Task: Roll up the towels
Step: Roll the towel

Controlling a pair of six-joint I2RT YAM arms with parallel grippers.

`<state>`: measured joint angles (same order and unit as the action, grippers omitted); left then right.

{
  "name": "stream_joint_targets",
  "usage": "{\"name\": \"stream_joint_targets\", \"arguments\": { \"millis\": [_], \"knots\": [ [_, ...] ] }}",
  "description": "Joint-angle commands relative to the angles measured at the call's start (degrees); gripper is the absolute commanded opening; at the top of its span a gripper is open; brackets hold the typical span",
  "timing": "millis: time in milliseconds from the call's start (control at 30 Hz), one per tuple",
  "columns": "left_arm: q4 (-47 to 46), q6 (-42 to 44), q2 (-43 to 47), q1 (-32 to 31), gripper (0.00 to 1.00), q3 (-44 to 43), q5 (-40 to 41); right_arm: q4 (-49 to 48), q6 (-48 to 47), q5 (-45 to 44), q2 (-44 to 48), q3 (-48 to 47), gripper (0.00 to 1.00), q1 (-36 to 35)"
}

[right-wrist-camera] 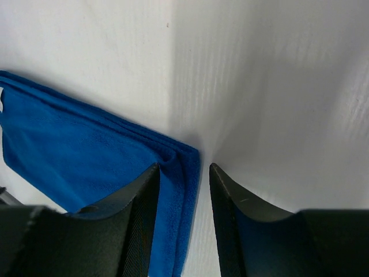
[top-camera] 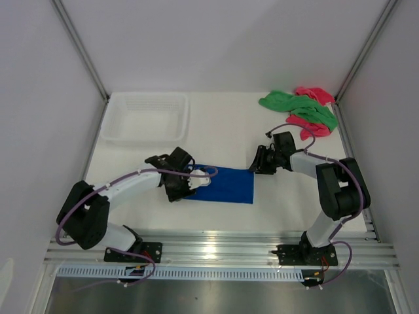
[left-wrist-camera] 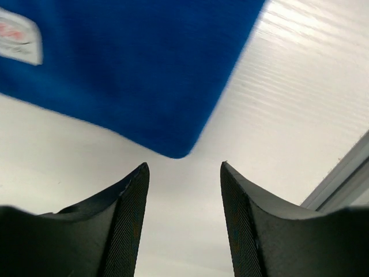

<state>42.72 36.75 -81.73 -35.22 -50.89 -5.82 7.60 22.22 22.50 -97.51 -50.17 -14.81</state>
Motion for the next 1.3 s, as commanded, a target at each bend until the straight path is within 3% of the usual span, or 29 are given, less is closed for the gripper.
{"name": "stream_joint_targets", "arguments": {
  "millis": [0,200,300,333,367,467,700,800,967,1000,1033,1100,1133,1200,1233,1267],
  "knots": [
    [-3.3,6.6,2.5,-2.7,0.57,3.5,-0.9,-0.8,-1.4,2.2,-1.5,-2.1,0.43,0.0],
    [-8.0,8.3,-2.5,-3.6,0.57,3.5,1.8,-1.4,0.2,2.1,-2.3,-0.8,0.26,0.2],
    [-9.7,8.9,-5.4,-3.6,0.53,3.4,4.9,-1.4,0.8,2.0,-1.5,0.3,0.11,0.4],
    [-9.7,9.0,-6.0,-3.7,0.5,3.3,5.6,-1.4,1.2,1.9,-0.9,0.8,0.07,0.5],
    [-10.3,9.2,-6.6,-3.7,0.37,3.3,5.6,-1.3,1.5,1.8,-0.1,1.6,0.04,0.7],
    [-13.9,10.1,-7.3,-3.6,0.13,3.3,10.0,-0.7,2.4,1.3,2.8,3.3,0.0,0.8],
    [-26.2,13.3,-11.3,-3.6,0.04,-0.2,16.5,-1.7,8.6,-1.7,14.3,15.3,0.0,0.4],
    [-30.2,16.0,-14.0,-3.7,0.1,-1.8,18.1,-1.6,12.9,-3.9,20.8,22.1,0.0,-1.0],
    [-39.1,20.8,-19.7,-3.7,0.26,-5.2,19.3,-2.8,22.7,-8.6,36.2,31.0,0.06,-12.2],
    [-40.0,21.6,-20.3,-3.6,0.32,-6.1,19.3,-2.4,23.9,-10.4,37.6,31.3,0.13,-13.7],
    [-42.0,21.8,-20.7,-3.6,0.47,-6.9,19.5,-0.1,25.8,-11.6,40.0,31.2,0.19,-16.1],
    [-44.3,22.1,-21.1,-3.5,0.56,-7.2,20.0,3.1,26.4,-13.9,42.2,29.8,0.35,-17.2],
    [-44.8,22.5,-20.8,-3.5,0.72,-6.9,20.0,7.7,26.1,-14.3,43.3,28.9,0.38,-17.2],
    [-45.2,23.6,-18.5,-3.2,0.74,-6.2,19.8,13.2,22.4,-16.2,45.6,24.0,0.41,-16.7],
    [-45.0,23.9,-17.2,-3.0,0.99,-4.4,19.1,18.8,18.7,-18.5,45.8,21.8,0.43,-16.2],
    [-43.4,24.6,-15.9,-2.7,1.0,-3.9,18.6,21.0,17.0,-19.8,45.1,19.6,0.44,-15.8]
  ]
}}
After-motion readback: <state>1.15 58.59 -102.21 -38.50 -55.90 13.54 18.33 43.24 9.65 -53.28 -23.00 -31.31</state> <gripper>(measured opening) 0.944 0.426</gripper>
